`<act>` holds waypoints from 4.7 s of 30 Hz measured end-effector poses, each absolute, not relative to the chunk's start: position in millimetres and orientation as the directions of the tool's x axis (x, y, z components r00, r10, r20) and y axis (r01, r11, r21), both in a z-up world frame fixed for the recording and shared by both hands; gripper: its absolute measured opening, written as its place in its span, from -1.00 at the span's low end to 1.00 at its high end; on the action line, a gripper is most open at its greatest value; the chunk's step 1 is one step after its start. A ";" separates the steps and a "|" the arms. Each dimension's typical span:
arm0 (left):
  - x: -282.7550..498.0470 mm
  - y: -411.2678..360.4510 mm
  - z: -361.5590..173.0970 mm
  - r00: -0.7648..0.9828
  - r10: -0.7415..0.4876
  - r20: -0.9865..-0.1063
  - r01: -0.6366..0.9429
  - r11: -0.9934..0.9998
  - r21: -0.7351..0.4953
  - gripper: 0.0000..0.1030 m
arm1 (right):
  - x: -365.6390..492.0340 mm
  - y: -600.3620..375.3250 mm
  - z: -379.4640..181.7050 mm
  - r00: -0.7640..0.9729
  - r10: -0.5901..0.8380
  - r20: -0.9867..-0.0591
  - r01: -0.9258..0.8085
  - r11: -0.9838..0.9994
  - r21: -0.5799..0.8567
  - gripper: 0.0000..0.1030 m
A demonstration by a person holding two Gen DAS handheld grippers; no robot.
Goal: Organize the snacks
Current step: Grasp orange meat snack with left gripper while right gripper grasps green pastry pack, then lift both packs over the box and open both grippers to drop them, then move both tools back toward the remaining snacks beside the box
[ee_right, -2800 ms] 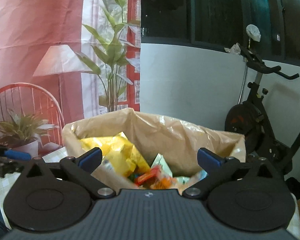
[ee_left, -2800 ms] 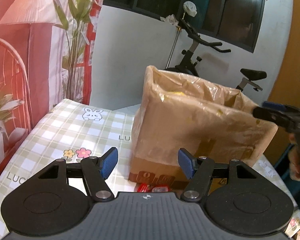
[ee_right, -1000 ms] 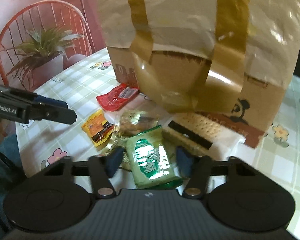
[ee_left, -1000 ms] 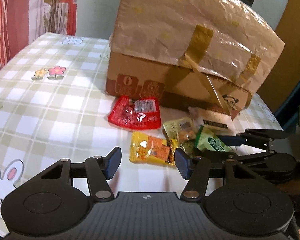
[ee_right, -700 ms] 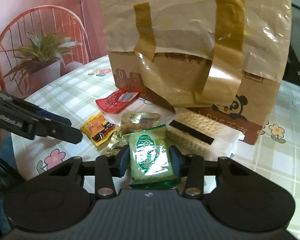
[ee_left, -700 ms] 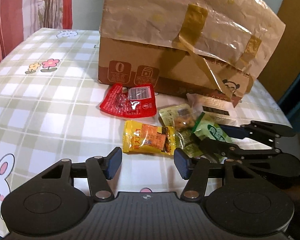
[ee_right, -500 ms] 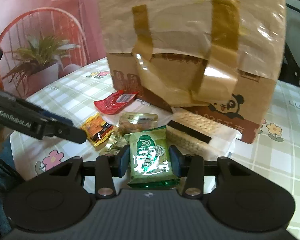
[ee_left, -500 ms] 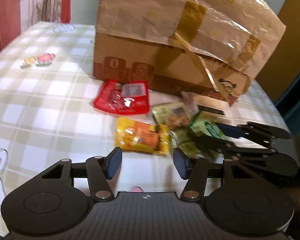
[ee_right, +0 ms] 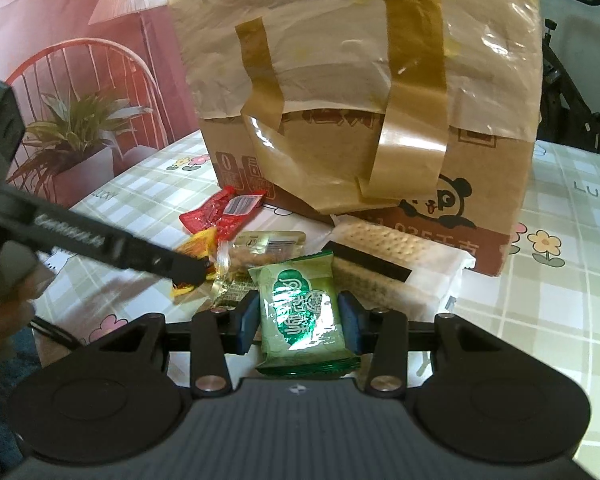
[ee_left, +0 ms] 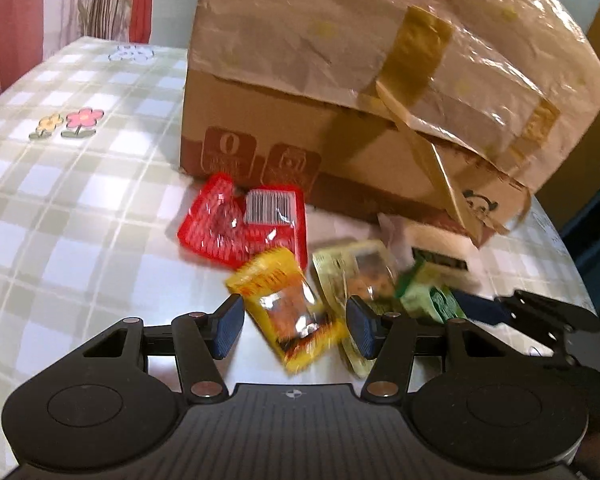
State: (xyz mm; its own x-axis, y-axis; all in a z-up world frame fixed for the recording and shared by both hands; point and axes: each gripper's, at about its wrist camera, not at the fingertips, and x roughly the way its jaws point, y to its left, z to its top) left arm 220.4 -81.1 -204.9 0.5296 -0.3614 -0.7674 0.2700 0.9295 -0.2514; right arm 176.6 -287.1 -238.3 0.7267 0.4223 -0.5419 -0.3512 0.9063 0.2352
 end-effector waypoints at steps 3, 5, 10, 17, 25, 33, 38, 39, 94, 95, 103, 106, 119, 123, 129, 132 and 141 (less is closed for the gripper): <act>225.8 -87.7 -206.8 0.563 -0.315 -0.764 0.259 0.945 -0.198 0.08 | 176.7 -288.5 -238.7 0.725 0.425 -0.542 -0.353 0.905 0.237 -0.13; 224.9 -93.7 -207.7 0.578 -0.289 -0.763 0.261 0.951 -0.162 0.08 | 176.4 -290.2 -238.7 0.725 0.427 -0.541 -0.353 0.904 0.241 -0.13; 212.4 -108.2 -208.2 0.611 -0.213 -0.762 0.268 0.962 -0.053 0.10 | 176.4 -291.9 -239.7 0.721 0.431 -0.543 -0.350 0.902 0.252 -0.14; 202.1 -93.0 -205.3 0.620 -0.221 -0.753 0.231 0.968 -0.094 -0.34 | 175.8 -293.0 -239.2 0.724 0.429 -0.540 -0.340 0.903 0.261 -0.14; 185.7 -66.6 -192.6 0.651 -0.240 -0.720 0.224 0.967 -0.119 -0.35 | 174.7 -290.5 -238.7 0.730 0.426 -0.534 -0.340 0.905 0.256 -0.15; 181.4 -71.1 -183.6 0.657 -0.260 -0.708 0.260 0.959 -0.111 -0.35 | 174.3 -290.4 -239.6 0.737 0.402 -0.544 -0.321 0.916 0.242 -0.16; 178.3 -66.1 -177.7 0.662 -0.279 -0.696 0.288 0.952 -0.107 -0.35 | 175.3 -289.0 -238.0 0.719 0.406 -0.564 -0.342 0.913 0.221 -0.17; 177.0 -64.3 -175.1 0.665 -0.283 -0.691 0.293 0.950 -0.107 -0.35 | 174.2 -289.0 -236.4 0.718 0.403 -0.568 -0.344 0.914 0.213 -0.17; 295.8 -100.8 -22.1 0.789 -0.389 -0.476 0.400 0.913 -0.081 0.26 | 268.2 -342.3 -27.0 0.876 0.323 -0.359 -0.290 0.946 0.145 0.07; 290.7 -94.1 -21.2 0.789 -0.388 -0.476 0.398 0.913 -0.085 0.26 | 261.8 -340.4 -25.3 0.874 0.331 -0.355 -0.301 0.943 0.140 0.07; 247.9 -41.5 -32.8 0.784 -0.393 -0.481 0.390 0.914 -0.112 0.26 | 209.5 -321.0 -28.6 0.852 0.405 -0.331 -0.382 0.914 0.135 0.08; 234.7 -28.7 -46.6 0.782 -0.388 -0.488 0.382 0.917 -0.117 0.26 | 194.8 -315.1 -39.3 0.847 0.420 -0.326 -0.398 0.907 0.134 0.07; 216.2 -9.1 -125.0 0.715 -0.386 -0.583 0.327 0.922 -0.209 0.23 | 156.9 -311.6 -109.1 0.829 0.404 -0.386 -0.388 0.913 0.123 0.07; 218.6 -14.3 -136.6 0.702 -0.374 -0.606 0.331 0.925 -0.188 0.23 | 154.4 -312.8 -128.8 0.812 0.399 -0.427 -0.383 0.915 0.126 0.07; 214.1 -21.7 -146.7 0.689 -0.367 -0.625 0.332 0.926 -0.177 0.23 | 165.5 -315.1 -166.2 0.766 0.390 -0.512 -0.382 0.915 0.126 0.08; 215.1 -22.2 -149.3 0.683 -0.361 -0.634 0.328 0.928 -0.176 0.23 | 176.5 -315.2 -186.0 0.744 0.369 -0.557 -0.372 0.921 0.113 0.12; 217.1 -28.1 -154.8 0.669 -0.357 -0.652 0.332 0.928 -0.168 0.23 | 203.0 -325.2 -215.1 0.723 0.323 -0.611 -0.337 0.937 0.096 0.39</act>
